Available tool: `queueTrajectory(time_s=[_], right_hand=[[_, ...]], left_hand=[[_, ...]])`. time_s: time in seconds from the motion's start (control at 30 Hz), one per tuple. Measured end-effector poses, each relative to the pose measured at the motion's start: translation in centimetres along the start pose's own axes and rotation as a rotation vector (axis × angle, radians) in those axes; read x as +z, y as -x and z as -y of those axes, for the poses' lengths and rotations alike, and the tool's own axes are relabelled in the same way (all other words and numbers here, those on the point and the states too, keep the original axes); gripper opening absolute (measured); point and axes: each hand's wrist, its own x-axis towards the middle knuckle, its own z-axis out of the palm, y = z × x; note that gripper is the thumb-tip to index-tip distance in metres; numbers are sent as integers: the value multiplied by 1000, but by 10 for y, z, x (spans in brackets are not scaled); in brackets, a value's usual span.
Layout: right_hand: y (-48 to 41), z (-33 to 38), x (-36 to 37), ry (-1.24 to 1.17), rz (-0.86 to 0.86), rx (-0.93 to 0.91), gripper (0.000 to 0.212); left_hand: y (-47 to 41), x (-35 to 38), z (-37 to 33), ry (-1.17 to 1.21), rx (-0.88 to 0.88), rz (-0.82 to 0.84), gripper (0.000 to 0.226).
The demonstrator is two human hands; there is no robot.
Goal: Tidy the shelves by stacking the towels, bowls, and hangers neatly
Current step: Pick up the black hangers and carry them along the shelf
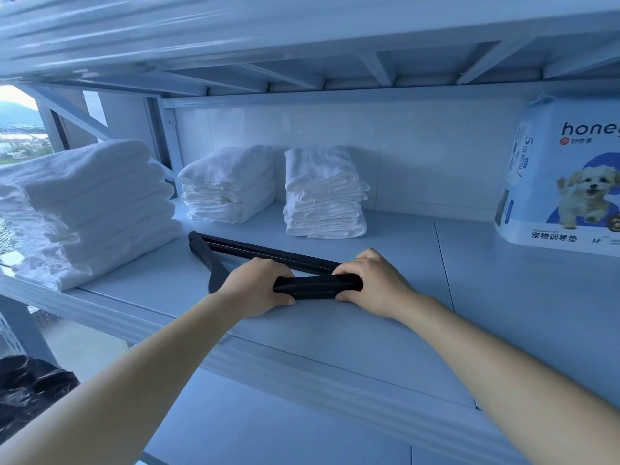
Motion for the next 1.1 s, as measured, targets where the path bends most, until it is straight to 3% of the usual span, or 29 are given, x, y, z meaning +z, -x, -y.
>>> queueTrajectory(time_s=[0.1,0.23,0.33,0.5,0.73,0.87,1.1], right_hand=[[0,1,-5,4,-29,-49,42],[2,-1,-4,-12,12,23,55],[7,-3,1,76,65,8,46],[11,-1,4,138,8,-9,31],[18,4,-1,230,75,2,47],[21,7,-7,218,165,63,37],[36,8,-18,288,192,113,42]], left_hand=[[1,-1,-1,-11,14,1,16],[5,1,-1,-30,2,-19,15],[9,4,1,-59,-3,-33,19],[11,8,0,-156,-23,-21,33],[9,4,-2,-99,-46,25,31],[12,4,-5,-94,-21,10,30],[14,6,-18,-90,19,9,34]])
